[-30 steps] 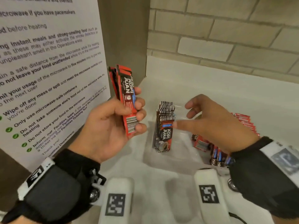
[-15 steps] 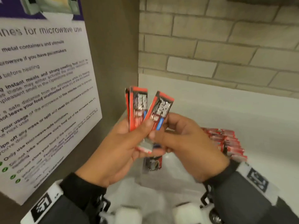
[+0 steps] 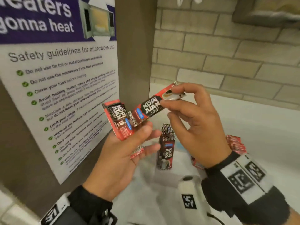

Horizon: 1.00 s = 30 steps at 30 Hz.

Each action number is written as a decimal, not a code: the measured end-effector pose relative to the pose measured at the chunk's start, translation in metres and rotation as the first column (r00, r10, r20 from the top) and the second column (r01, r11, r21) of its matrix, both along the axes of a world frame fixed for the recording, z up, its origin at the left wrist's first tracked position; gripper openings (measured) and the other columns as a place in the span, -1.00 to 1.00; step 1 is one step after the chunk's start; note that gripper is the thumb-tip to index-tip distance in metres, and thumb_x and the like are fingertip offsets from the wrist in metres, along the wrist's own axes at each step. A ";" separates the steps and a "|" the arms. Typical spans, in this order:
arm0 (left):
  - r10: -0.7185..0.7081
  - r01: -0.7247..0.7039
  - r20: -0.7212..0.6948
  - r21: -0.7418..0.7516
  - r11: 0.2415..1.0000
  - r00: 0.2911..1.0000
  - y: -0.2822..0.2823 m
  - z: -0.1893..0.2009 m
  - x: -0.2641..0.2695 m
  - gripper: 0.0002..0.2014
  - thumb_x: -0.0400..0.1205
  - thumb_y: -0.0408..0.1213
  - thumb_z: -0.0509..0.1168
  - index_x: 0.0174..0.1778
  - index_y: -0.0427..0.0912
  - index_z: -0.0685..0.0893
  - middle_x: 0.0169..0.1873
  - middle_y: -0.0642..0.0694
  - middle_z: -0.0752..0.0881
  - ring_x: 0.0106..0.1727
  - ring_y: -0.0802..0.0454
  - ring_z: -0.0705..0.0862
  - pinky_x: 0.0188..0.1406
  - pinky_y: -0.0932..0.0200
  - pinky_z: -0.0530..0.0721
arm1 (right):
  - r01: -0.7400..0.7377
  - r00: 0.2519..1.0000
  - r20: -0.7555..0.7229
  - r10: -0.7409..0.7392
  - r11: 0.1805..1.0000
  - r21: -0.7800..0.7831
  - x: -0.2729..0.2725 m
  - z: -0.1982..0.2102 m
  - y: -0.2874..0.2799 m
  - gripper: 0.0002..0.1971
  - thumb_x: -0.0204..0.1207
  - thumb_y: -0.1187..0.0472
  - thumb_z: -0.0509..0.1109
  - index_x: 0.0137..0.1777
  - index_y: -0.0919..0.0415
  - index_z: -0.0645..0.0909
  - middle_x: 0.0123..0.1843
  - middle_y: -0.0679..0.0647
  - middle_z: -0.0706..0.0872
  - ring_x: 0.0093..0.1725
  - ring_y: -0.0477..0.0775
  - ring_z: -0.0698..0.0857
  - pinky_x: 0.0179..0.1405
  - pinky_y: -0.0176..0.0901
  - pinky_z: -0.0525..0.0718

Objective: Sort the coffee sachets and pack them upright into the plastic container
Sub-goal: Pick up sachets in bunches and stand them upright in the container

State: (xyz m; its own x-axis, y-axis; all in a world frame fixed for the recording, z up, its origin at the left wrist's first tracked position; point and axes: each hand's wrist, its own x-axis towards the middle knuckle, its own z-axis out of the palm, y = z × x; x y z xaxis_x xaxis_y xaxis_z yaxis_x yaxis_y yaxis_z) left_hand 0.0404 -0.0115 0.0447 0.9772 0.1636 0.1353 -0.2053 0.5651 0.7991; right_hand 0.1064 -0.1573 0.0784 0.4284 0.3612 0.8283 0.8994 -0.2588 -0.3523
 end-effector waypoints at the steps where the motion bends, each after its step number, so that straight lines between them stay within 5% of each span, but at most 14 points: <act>1: 0.053 -0.053 -0.003 -0.014 0.998 0.999 0.003 0.002 0.002 -0.86 0.39 -0.37 0.50 -0.17 -0.14 0.75 -0.22 -0.08 0.80 -0.19 0.01 0.82 -0.38 0.21 0.73 | 0.007 1.000 -0.010 -0.007 1.000 0.005 -0.004 -0.004 0.001 -0.73 0.47 0.49 0.31 0.09 0.31 0.71 0.22 0.07 0.45 0.19 -0.20 0.57 0.14 -0.12 0.69; 7: 0.248 -0.247 0.018 -0.052 0.968 0.969 0.009 0.017 0.023 -0.75 0.59 -0.53 0.27 -0.29 -0.09 0.49 -0.42 -0.06 0.71 -0.38 0.10 0.72 -0.43 0.26 0.69 | -0.015 0.975 -0.223 0.010 1.000 -0.020 -0.027 -0.019 0.009 -0.76 0.46 0.38 0.36 0.08 0.21 0.74 0.05 0.03 0.54 0.05 -0.11 0.65 0.00 -0.20 0.73; 11: 0.338 -0.403 0.236 0.337 0.851 0.911 0.015 0.015 0.028 -0.76 0.58 -0.53 0.32 -0.21 -0.09 0.48 -0.31 -0.06 0.68 -0.29 0.04 0.76 -0.43 0.29 0.68 | 0.117 0.921 -0.375 -0.108 0.993 0.002 -0.032 0.000 -0.014 -0.78 0.44 0.21 0.46 0.04 -0.09 0.70 -0.03 -0.12 0.59 -0.18 -0.15 0.64 -0.17 -0.33 0.64; 15: 0.071 -0.222 0.260 0.616 0.756 0.963 -0.002 -0.007 0.024 -0.69 0.53 -0.50 0.40 -0.18 0.08 0.56 -0.26 0.05 0.67 -0.18 0.10 0.76 -0.27 0.16 0.76 | 0.022 0.742 -0.655 -0.142 0.982 -0.187 -0.031 -0.005 -0.032 -0.83 0.37 0.26 0.55 -0.06 0.11 0.69 -0.17 0.12 0.74 -0.25 0.13 0.70 -0.21 -0.03 0.67; 18: 0.017 -0.156 0.226 0.615 0.773 0.974 -0.014 -0.021 0.026 -0.64 0.52 -0.52 0.41 -0.22 0.14 0.61 -0.22 0.09 0.76 -0.16 0.15 0.77 -0.24 0.21 0.75 | 0.100 0.714 -0.650 -0.258 0.958 -0.270 -0.028 -0.028 -0.034 -0.87 0.37 0.28 0.54 -0.12 0.26 0.67 -0.24 0.22 0.75 -0.30 0.20 0.68 -0.26 0.02 0.63; 22: 0.155 -0.231 0.186 0.522 0.821 0.970 -0.008 -0.031 0.037 -0.71 0.54 -0.46 0.40 -0.18 0.07 0.54 -0.22 0.04 0.76 -0.19 0.11 0.75 -0.29 0.23 0.71 | 0.216 0.622 -0.710 -0.329 0.944 -0.248 -0.011 -0.044 -0.042 -0.88 0.37 0.31 0.56 -0.18 0.28 0.67 -0.21 0.26 0.76 -0.35 0.10 0.68 -0.27 -0.03 0.67; 30: 0.161 -0.123 -0.022 0.542 0.831 0.987 0.009 -0.062 0.044 -0.81 0.56 -0.34 0.41 -0.14 -0.05 0.49 -0.35 0.09 0.65 -0.30 0.11 0.64 -0.27 0.10 0.59 | 0.159 0.529 -0.705 -0.472 0.871 -0.465 0.017 -0.074 -0.018 -0.75 0.30 0.27 0.61 -0.25 0.35 0.58 -0.34 0.19 0.71 -0.32 0.14 0.75 -0.18 0.09 0.77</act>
